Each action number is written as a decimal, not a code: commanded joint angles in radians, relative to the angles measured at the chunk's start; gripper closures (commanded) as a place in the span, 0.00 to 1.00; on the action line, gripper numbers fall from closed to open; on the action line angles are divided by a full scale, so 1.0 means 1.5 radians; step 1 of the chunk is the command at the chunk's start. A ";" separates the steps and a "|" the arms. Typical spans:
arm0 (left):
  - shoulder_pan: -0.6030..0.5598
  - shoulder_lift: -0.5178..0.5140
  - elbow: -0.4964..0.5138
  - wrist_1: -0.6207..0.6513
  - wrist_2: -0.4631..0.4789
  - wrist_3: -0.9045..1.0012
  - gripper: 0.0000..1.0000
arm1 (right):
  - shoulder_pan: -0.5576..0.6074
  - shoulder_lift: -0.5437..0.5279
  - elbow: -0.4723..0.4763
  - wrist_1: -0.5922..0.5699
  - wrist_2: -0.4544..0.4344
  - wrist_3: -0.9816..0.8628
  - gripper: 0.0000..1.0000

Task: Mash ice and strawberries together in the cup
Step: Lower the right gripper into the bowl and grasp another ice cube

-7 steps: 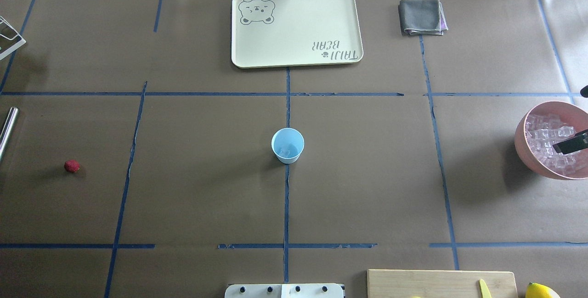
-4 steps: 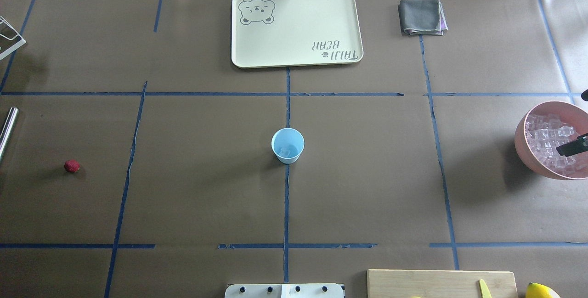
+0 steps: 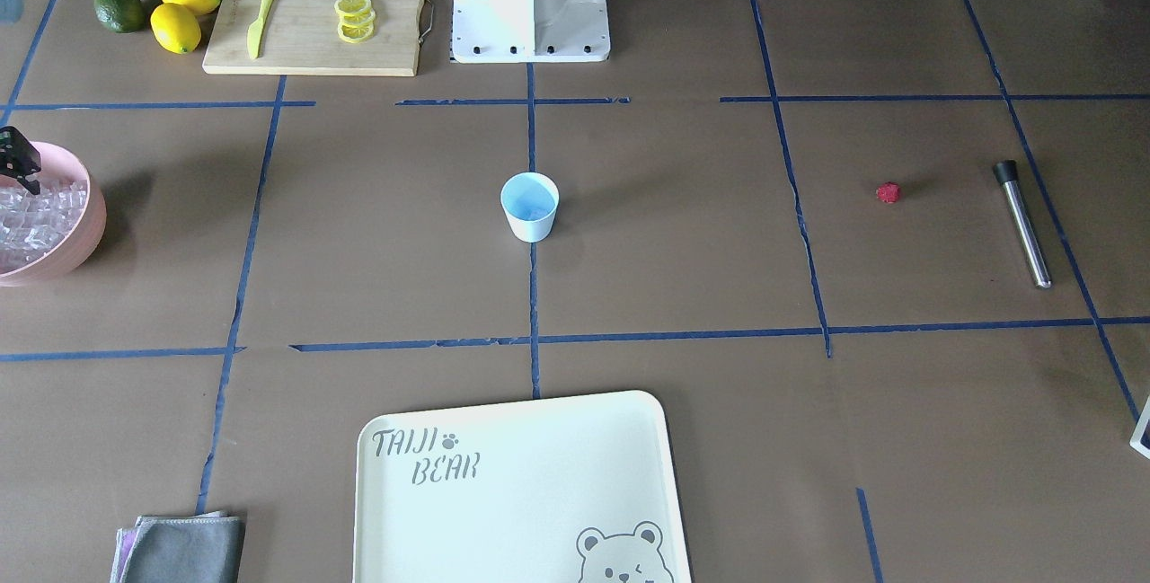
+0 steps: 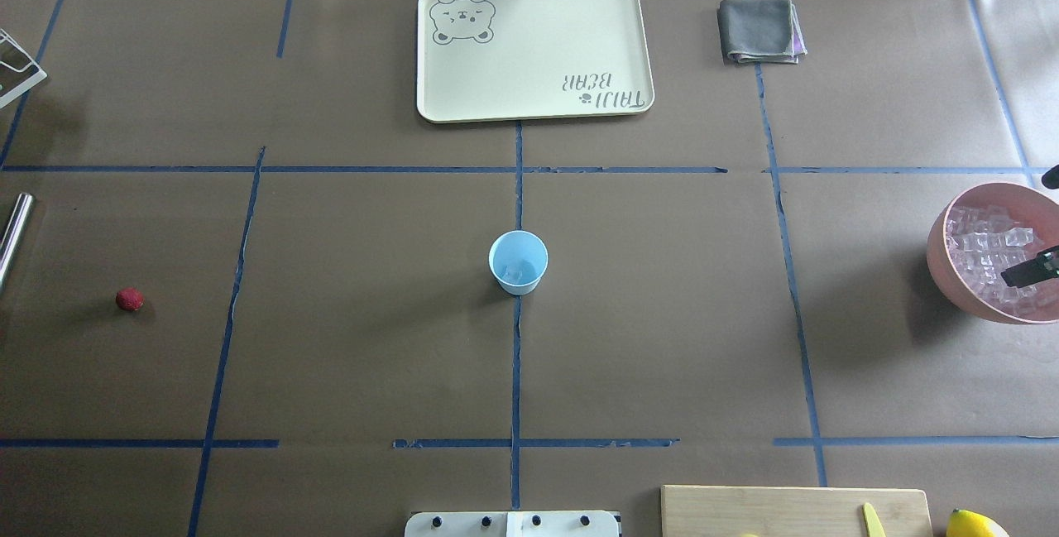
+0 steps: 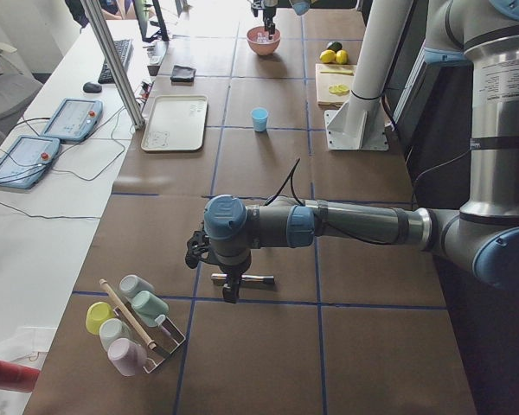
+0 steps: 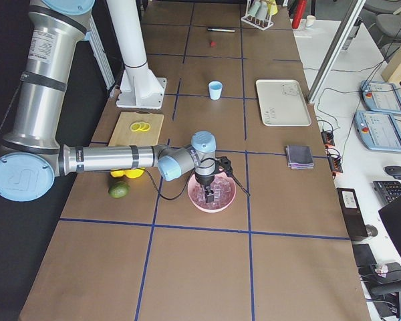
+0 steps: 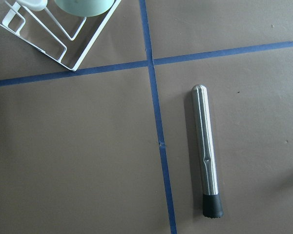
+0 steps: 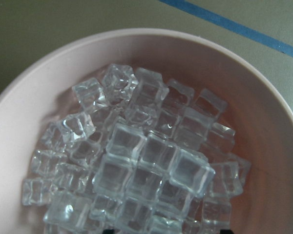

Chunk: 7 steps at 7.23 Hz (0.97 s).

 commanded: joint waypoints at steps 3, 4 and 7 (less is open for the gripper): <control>0.000 0.000 0.000 0.000 0.000 0.000 0.00 | -0.006 -0.001 -0.001 -0.003 -0.002 -0.001 0.89; 0.000 -0.001 0.001 -0.001 0.000 0.000 0.00 | -0.006 -0.002 -0.002 -0.002 -0.003 -0.002 0.97; 0.000 0.000 0.000 0.000 0.000 0.000 0.00 | 0.005 -0.012 0.023 -0.002 0.003 -0.007 1.00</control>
